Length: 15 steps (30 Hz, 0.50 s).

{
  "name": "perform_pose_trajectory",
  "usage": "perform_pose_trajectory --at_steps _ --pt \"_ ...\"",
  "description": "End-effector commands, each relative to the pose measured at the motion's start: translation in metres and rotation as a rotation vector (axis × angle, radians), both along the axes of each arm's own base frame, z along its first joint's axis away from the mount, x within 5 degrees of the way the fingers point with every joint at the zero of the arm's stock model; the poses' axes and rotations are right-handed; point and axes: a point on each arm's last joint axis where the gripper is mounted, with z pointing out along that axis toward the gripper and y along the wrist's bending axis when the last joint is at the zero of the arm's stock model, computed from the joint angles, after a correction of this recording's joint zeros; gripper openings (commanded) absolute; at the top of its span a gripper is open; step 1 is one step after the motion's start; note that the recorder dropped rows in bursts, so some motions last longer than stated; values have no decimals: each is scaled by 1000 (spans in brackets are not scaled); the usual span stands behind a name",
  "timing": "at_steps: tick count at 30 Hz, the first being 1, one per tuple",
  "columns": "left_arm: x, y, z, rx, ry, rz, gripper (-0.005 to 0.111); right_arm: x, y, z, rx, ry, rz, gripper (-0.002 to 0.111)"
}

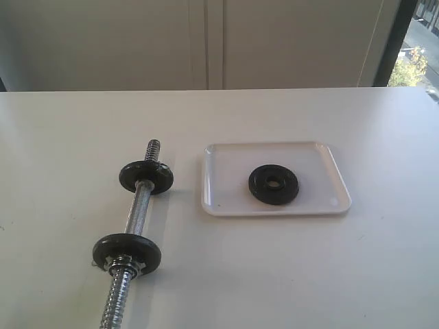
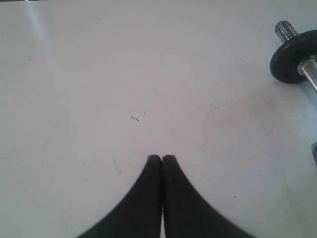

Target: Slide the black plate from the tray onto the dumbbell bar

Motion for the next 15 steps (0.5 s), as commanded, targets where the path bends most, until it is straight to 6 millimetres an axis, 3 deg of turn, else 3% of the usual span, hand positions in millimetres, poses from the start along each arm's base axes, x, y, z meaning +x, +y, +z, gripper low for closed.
perform_pose_trajectory --at_steps 1,15 --pt "0 0 -1 -6 -4 1 0 0 0 1 -6 -18 8 0" --pt "0 0 0 -4 -12 2 0 0 3 1 -6 -18 53 0"
